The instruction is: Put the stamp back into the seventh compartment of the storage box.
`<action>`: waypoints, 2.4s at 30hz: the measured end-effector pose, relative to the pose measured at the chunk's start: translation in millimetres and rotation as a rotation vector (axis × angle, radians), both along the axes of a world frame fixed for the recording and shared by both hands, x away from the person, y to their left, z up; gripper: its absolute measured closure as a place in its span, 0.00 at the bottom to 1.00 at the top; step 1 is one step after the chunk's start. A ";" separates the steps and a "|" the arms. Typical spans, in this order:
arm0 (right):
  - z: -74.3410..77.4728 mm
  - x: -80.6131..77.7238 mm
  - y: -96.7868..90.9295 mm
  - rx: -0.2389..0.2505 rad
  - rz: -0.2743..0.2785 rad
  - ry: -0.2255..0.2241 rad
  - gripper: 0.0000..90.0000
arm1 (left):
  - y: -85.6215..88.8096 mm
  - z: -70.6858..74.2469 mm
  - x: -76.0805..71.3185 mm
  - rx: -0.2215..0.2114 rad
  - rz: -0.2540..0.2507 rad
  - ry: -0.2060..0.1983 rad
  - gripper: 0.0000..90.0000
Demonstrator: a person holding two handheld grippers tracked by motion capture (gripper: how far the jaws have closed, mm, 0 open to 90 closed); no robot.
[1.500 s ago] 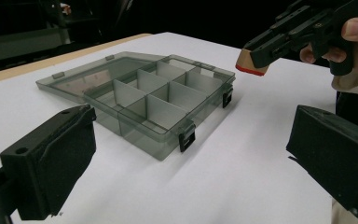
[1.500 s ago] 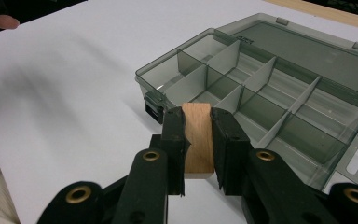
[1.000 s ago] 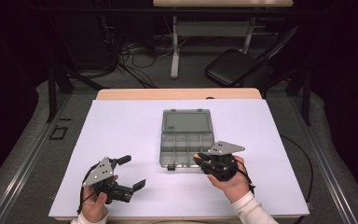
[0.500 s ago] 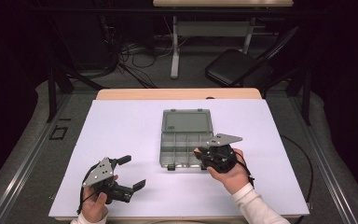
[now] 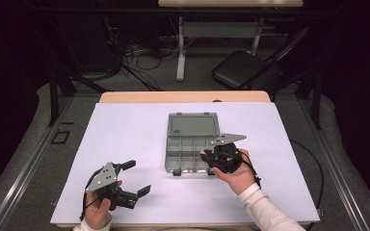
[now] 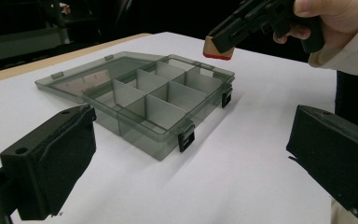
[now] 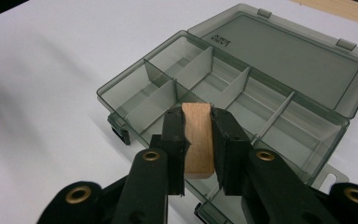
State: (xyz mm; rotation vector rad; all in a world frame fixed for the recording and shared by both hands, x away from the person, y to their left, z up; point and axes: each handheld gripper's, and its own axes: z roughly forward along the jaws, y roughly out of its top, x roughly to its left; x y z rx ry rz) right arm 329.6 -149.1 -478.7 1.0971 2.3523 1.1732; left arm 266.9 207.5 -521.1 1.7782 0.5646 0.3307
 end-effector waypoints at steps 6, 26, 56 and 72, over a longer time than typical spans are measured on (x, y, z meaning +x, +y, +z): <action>-4.0 5.7 1.2 -0.015 -0.009 0.026 0.85 | 0.2 0.2 0.0 0.003 0.001 0.002 0.01; -21.5 25.0 7.4 -0.071 -0.026 0.073 0.85 | 0.4 0.2 0.1 0.003 -0.001 0.001 0.01; -40.7 32.7 20.9 -0.129 -0.018 0.102 0.85 | 0.2 0.1 0.0 0.001 -0.004 -0.001 0.01; -46.1 34.5 21.6 -0.139 -0.020 0.118 0.85 | 0.2 0.2 -0.1 0.001 -0.004 -0.002 0.01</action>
